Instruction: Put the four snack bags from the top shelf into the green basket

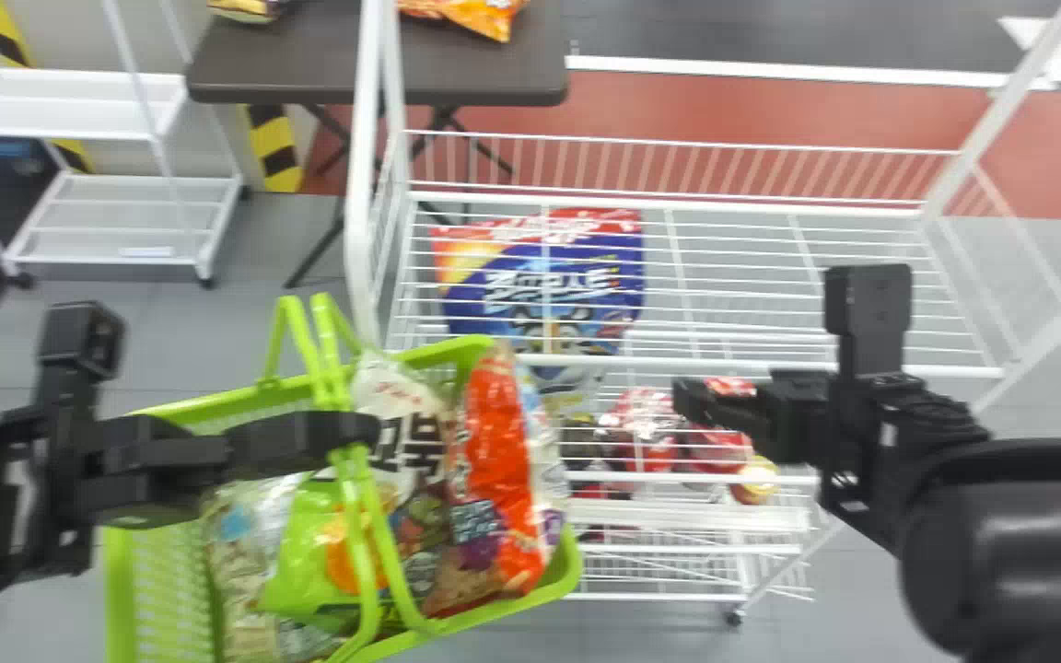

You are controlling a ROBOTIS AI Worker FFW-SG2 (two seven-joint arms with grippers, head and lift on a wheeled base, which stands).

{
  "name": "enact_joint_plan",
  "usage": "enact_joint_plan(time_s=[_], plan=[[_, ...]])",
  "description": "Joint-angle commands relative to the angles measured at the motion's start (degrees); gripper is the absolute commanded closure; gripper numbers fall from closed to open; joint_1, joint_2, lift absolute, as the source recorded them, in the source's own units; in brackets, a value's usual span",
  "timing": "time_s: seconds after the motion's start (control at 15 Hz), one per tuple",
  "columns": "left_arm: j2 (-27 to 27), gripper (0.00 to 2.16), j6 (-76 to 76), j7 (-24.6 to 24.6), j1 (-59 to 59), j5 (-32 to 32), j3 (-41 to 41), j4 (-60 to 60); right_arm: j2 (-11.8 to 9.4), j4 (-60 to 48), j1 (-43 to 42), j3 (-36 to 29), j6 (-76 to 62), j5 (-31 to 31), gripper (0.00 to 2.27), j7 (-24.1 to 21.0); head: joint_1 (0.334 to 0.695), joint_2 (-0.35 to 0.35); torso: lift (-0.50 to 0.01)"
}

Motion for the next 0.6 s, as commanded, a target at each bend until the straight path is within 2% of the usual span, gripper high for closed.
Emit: enact_joint_plan(time_s=[0.0, 0.13, 0.27, 0.53], plan=[[0.0, 2.15, 0.4, -0.7, 0.7, 0.0, 0.4, 0.0, 0.3, 5.0, 1.0, -2.1, -20.6, 0.6, 0.06, 0.0, 0.695, -0.106, 0.000], [0.2, 2.15, 0.4, -0.7, 1.5, 0.0, 1.2, 0.0, 0.4, 8.7, 2.4, -2.6, -36.7, 0.6, 0.06, -0.7, 0.695, -0.116, 0.000], [0.3, 2.15, 0.4, -0.7, 1.9, 0.1, 1.5, 0.0, 1.0, 13.2, 2.6, -3.3, -46.4, 0.3, 0.06, -0.8, 0.695, -0.119, 0.000], [0.3, 2.15, 0.4, -0.7, 2.2, 0.2, 1.5, 0.0, 1.0, 17.8, 3.2, -4.7, -51.0, -0.7, 0.06, -1.6, 0.695, -0.126, 0.000]])
